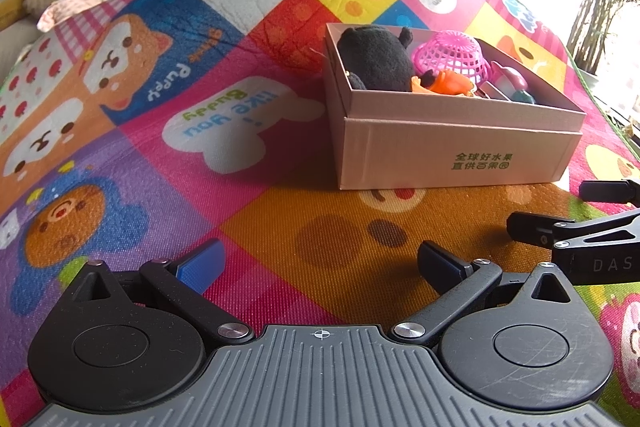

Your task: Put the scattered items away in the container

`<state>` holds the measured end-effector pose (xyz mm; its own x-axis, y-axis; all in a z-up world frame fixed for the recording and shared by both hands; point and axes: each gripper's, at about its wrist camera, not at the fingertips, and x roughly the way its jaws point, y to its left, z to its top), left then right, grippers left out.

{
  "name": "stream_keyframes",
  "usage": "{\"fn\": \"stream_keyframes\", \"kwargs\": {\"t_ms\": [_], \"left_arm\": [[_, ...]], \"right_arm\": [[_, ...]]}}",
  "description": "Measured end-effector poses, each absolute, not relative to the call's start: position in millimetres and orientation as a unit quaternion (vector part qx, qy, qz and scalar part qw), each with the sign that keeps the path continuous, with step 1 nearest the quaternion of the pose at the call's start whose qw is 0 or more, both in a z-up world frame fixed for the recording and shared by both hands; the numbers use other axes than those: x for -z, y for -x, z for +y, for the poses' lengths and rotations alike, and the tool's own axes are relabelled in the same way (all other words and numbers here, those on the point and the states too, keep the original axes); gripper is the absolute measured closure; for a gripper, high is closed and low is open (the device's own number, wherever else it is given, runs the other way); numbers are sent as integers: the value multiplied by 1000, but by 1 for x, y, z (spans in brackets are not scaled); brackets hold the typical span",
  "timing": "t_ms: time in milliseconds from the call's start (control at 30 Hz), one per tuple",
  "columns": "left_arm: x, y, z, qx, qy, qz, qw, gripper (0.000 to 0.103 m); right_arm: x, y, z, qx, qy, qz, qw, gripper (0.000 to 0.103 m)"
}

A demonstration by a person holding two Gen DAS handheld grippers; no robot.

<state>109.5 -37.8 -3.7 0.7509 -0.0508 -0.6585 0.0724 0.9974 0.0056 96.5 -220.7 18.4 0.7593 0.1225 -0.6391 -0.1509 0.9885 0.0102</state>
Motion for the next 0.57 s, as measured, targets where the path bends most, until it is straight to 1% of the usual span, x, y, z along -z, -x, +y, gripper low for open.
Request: {"fn": "stream_keyframes", "kwargs": {"t_ms": [567], "left_arm": [[4,-108,-38,39,-19,353,935,0]], "right_arm": [[-18,-97,-221,-73,21,339,938,0]]}}
